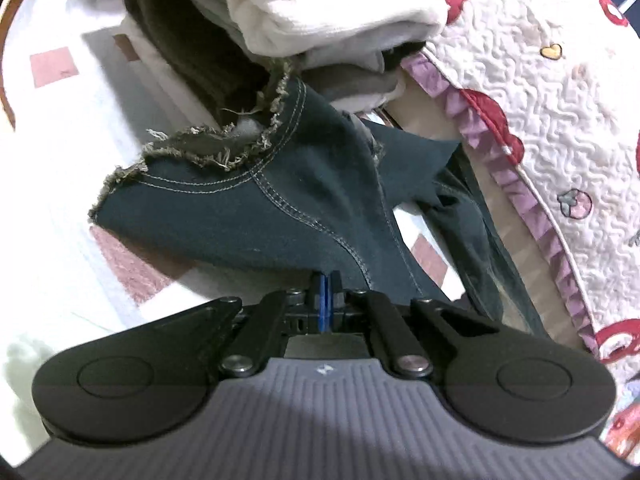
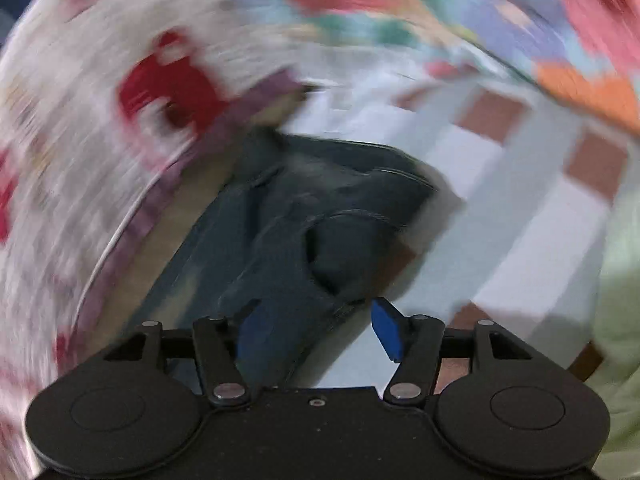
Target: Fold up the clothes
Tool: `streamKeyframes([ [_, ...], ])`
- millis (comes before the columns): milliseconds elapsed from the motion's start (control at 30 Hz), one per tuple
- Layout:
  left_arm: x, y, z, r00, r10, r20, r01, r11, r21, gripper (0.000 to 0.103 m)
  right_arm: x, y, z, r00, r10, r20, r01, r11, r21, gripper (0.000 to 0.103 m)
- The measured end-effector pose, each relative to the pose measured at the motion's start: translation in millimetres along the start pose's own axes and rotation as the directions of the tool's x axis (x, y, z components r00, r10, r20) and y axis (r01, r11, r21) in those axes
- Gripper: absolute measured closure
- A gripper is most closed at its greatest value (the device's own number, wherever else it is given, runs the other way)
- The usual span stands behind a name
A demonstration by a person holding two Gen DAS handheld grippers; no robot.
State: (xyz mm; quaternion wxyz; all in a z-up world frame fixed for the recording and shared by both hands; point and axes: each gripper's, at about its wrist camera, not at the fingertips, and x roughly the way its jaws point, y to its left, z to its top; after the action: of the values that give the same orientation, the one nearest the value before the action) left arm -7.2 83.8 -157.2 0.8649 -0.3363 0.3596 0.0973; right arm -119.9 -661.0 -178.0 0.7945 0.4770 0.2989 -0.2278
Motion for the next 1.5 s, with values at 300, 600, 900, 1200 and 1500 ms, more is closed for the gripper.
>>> streamKeyframes([
  [300,6.8,19.2,-3.0,0.994,-0.104,-0.039,0.102,0.993,-0.061,0.091,28.4,-15.4,4.3,0.993,0.016,0.114,-0.019,1.0,0.024,0.04],
  [600,20.6,36.3,0.4,0.998,-0.037,0.053,0.046,0.984,-0.17,0.052,74.6,-19.8,20.7,0.984,-0.065,0.165,0.069,0.998,-0.016,0.03],
  [900,-6.3,6.1,11.0,0.995,-0.095,-0.019,0.094,0.995,-0.008,0.101,-27.7,63.9,71.4,0.96,0.09,0.266,0.008,0.938,-0.347,0.098],
  [1200,-19.0,12.0,-47.1,0.985,-0.042,-0.17,0.056,0.995,0.079,0.101,-8.5,-43.0,90.3,0.961,-0.256,0.107,0.27,0.952,-0.143,0.097],
  [1500,-58.7,10.2,-39.7,0.984,-0.138,-0.113,0.147,0.986,0.079,0.101,-73.4,-40.7,75.7,0.971,-0.026,0.237,0.08,0.972,-0.223,0.1],
])
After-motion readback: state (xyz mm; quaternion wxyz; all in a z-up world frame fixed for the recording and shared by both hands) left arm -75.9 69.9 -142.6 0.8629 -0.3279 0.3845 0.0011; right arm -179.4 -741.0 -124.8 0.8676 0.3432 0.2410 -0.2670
